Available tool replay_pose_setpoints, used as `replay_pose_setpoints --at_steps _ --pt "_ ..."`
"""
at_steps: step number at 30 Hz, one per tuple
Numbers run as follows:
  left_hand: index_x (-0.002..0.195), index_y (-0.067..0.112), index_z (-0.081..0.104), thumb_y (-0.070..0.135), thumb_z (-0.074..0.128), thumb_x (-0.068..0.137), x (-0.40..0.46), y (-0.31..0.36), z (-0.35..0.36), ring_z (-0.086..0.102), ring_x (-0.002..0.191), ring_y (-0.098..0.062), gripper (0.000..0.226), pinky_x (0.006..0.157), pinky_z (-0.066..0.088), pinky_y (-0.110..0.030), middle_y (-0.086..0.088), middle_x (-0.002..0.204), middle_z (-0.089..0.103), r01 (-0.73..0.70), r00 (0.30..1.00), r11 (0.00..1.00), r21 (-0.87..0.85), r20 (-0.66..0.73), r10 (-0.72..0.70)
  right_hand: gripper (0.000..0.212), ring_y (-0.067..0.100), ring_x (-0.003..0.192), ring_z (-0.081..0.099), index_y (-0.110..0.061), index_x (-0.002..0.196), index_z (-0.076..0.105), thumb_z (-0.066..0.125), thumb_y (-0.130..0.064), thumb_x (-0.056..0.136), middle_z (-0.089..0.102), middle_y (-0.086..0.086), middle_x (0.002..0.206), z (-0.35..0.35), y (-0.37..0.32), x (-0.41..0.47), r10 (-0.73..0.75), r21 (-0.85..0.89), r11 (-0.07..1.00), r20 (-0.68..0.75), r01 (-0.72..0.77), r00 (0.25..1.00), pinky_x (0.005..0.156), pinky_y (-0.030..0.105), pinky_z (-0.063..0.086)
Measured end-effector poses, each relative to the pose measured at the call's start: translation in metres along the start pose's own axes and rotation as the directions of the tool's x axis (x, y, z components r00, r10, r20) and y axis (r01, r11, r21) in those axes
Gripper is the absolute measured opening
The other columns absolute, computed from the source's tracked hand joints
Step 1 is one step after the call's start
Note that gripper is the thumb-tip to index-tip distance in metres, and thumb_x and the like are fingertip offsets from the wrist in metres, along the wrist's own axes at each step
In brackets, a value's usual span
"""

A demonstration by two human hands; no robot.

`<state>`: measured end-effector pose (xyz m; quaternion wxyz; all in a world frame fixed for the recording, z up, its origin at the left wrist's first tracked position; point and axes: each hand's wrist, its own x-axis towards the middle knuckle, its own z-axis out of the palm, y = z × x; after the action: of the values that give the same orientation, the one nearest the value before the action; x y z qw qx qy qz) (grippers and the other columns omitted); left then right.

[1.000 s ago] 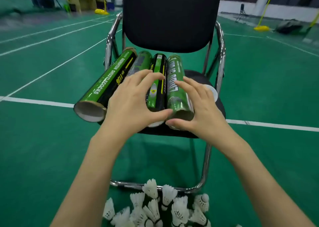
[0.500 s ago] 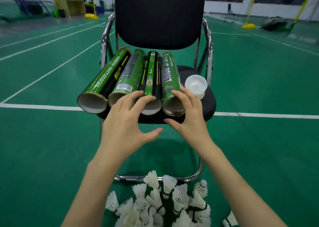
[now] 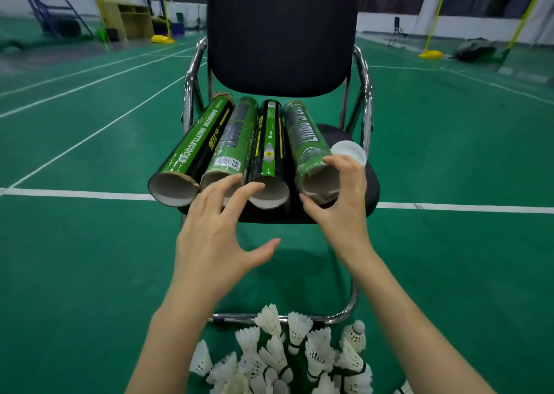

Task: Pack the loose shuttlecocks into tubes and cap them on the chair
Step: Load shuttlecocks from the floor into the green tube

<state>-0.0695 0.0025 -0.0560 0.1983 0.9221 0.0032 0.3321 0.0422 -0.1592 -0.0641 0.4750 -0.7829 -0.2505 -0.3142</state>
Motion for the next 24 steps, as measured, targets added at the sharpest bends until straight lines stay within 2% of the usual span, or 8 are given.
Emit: replay_pose_setpoints --at_steps 2,4,8,10,13,15,18,24 --pt "0.128 0.04 0.045 0.062 0.058 0.063 0.0 0.007 -0.01 0.037 0.126 -0.013 0.07 0.085 0.047 -0.036 0.012 0.137 0.041 -0.003 1.0 1.0 -0.006 -0.014 0.003 0.058 0.021 0.117 0.04 -0.018 0.118 0.046 0.074 -0.011 0.068 0.043 0.002 0.121 -0.011 -0.012 0.003 0.013 0.035 0.999 -0.035 -0.012 0.999 0.102 0.042 0.033" --pt "0.128 0.04 0.045 0.06 0.064 0.063 0.001 0.016 -0.021 0.036 0.127 -0.013 0.071 0.085 0.048 -0.037 0.012 0.138 0.04 -0.019 0.999 1.0 -0.01 -0.027 0.019 0.06 0.019 0.118 0.04 -0.02 0.12 0.045 0.074 -0.011 0.068 0.04 -0.004 0.12 -0.024 -0.024 0.004 0.03 0.068 0.997 -0.054 -0.026 0.998 0.101 0.044 0.034" --pt "0.129 0.039 0.046 0.053 0.075 0.063 0.006 0.038 -0.045 0.039 0.127 -0.016 0.073 0.079 0.05 -0.038 0.011 0.138 0.041 -0.078 0.996 0.997 -0.001 -0.055 0.077 0.062 0.015 0.117 0.041 -0.024 0.118 0.045 0.076 -0.009 0.067 0.041 -0.003 0.12 -0.053 -0.05 0.005 0.058 0.135 0.99 -0.074 -0.047 0.996 0.101 0.039 0.036" --pt "0.129 0.039 0.046 0.058 0.067 0.064 0.01 0.051 -0.057 0.039 0.126 -0.017 0.071 0.087 0.046 -0.037 0.01 0.137 0.041 -0.12 0.99 0.993 0.009 -0.073 0.12 0.061 0.011 0.115 0.043 -0.027 0.117 0.045 0.077 -0.01 0.068 0.042 -0.003 0.119 -0.068 -0.065 0.006 0.053 0.17 0.985 -0.079 -0.038 0.995 0.1 0.033 0.038" --pt "0.129 0.037 0.047 0.06 0.057 0.063 0.017 0.071 -0.078 0.04 0.125 -0.018 0.071 0.094 0.043 -0.038 0.008 0.137 0.042 -0.172 0.979 0.985 0.025 -0.108 0.174 0.061 -0.002 0.11 0.043 -0.028 0.117 0.044 0.078 -0.009 0.069 0.043 -0.002 0.118 -0.091 -0.093 0.006 0.058 0.242 0.97 -0.096 -0.033 0.994 0.092 0.014 0.037" --pt "0.13 0.037 0.047 0.058 0.062 0.062 0.02 0.084 -0.093 0.04 0.126 -0.019 0.073 0.094 0.044 -0.039 0.008 0.138 0.042 -0.192 0.972 0.981 0.032 -0.13 0.194 0.061 -0.002 0.109 0.044 -0.028 0.116 0.045 0.078 -0.008 0.069 0.045 -0.001 0.119 -0.106 -0.11 0.005 0.054 0.295 0.955 -0.101 -0.022 0.993 0.092 0.017 0.04" --pt "0.133 0.037 0.043 0.056 0.07 0.062 0.019 0.098 -0.113 0.04 0.127 -0.02 0.078 0.096 0.043 -0.039 0.008 0.14 0.04 -0.225 0.962 0.974 0.039 -0.15 0.228 0.062 0.006 0.111 0.048 -0.031 0.116 0.045 0.078 -0.008 0.069 0.046 -0.003 0.12 -0.127 -0.136 0.0 0.067 0.388 0.921 -0.057 -0.04 0.996 0.092 0.039 0.048" --pt "0.137 0.037 0.034 0.045 0.077 0.061 0.009 0.118 -0.135 0.034 0.132 -0.023 0.087 0.101 0.039 -0.055 0.003 0.146 0.034 -0.248 0.949 0.968 0.043 -0.191 0.251 0.063 0.014 0.11 0.053 -0.031 0.118 0.046 0.076 -0.003 0.071 0.048 -0.004 0.122 -0.159 -0.178 -0.02 0.012 0.543 0.837 0.111 -0.071 0.994 0.077 0.021 0.05"
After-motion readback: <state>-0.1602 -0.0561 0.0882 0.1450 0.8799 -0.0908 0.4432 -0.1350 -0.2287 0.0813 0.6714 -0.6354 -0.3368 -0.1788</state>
